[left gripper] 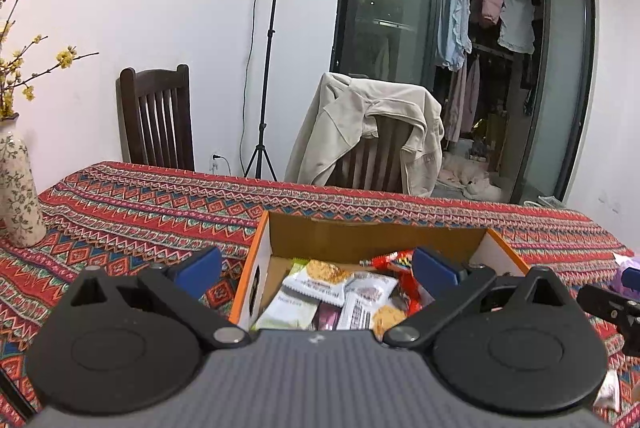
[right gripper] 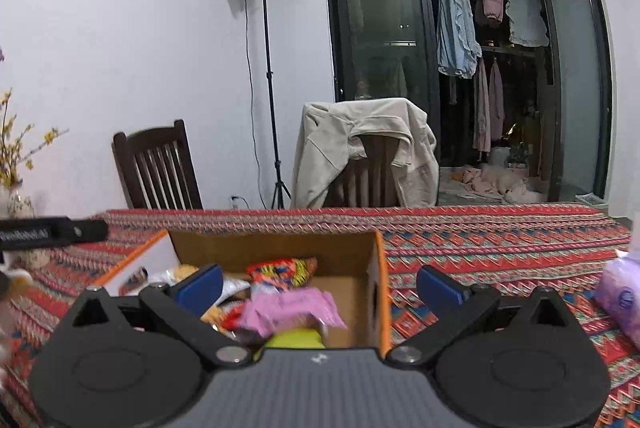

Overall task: Organize snacks
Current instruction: 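Move both tools back to the loose packets beside the box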

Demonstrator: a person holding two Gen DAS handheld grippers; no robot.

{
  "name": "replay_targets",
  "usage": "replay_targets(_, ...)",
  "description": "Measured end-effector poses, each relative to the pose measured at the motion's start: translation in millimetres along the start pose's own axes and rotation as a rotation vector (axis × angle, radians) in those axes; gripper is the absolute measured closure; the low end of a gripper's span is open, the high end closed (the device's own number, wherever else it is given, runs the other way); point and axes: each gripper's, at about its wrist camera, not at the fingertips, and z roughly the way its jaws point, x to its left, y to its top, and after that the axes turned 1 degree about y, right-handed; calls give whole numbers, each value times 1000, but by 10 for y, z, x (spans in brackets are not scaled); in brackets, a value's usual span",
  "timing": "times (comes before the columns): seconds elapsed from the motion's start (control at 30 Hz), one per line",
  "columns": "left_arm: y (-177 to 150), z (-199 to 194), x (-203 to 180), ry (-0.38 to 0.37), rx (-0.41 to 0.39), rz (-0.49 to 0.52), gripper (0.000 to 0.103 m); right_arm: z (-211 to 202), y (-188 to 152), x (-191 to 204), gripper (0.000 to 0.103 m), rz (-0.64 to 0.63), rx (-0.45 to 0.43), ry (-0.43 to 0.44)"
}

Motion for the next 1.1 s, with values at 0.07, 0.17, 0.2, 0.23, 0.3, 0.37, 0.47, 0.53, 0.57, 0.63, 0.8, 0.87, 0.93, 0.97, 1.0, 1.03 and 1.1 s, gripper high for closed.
replay_targets(0.07, -64, -70, 1, 1, 6, 11, 0, -85, -59, -61, 0, 0, 12, -7)
replay_targets(0.17, -184, -172, 17, -4, 18, 29, 0, -213, -185, -160, 0, 6, 37, -10)
replay_targets(0.2, -233, -203, 32, -1, 26, 34, 0, -247, -221, -188, 0, 4, 44, -13)
replay_targets(0.23, -273, -227, 44, 1, 32, 35, 0, -287, -271, -222, 0, 1, 55, -17)
replay_targets(0.3, -354, -270, 75, 1, 48, 31, 0, -347, -350, -282, 0, -6, 75, -26)
replay_targets(0.37, -426, -301, 106, 6, 64, 24, 0, -395, -434, -350, 0, -12, 97, -37)
replay_targets(0.47, -557, -327, 159, 4, 86, 6, 0, -431, -567, -429, 0, -15, 134, -50)
replay_targets(0.53, -640, -336, 186, 7, 87, 2, 0, -438, -642, -478, 0, -11, 157, -59)
replay_targets(0.57, -686, -336, 204, 7, 88, 2, 0, -437, -686, -510, 0, -8, 170, -64)
replay_targets(0.63, -775, -307, 241, 13, 96, 2, 0, -420, -751, -558, 0, -3, 196, -75)
replay_targets(0.8, -912, -211, 291, 23, 111, 4, 0, -304, -867, -622, 0, -7, 261, -98)
replay_targets(0.87, -928, -189, 317, 15, 114, -5, 0, -234, -879, -620, 0, -22, 285, -108)
replay_targets(0.93, -950, -183, 338, 14, 115, -14, 0, -142, -890, -620, 0, -37, 310, -131)
replay_targets(0.97, -953, -179, 353, 13, 117, -20, 0, -98, -896, -626, 0, -40, 319, -139)
replay_targets(1.0, -951, -172, 373, 9, 120, -28, 0, -52, -901, -639, 0, -38, 329, -146)
replay_targets(1.03, -953, -171, 384, 6, 121, -34, 0, -3, -912, -661, 0, -34, 338, -153)
replay_targets(1.1, -956, -168, 396, -1, 124, -42, 0, 81, -933, -709, 0, -30, 359, -165)
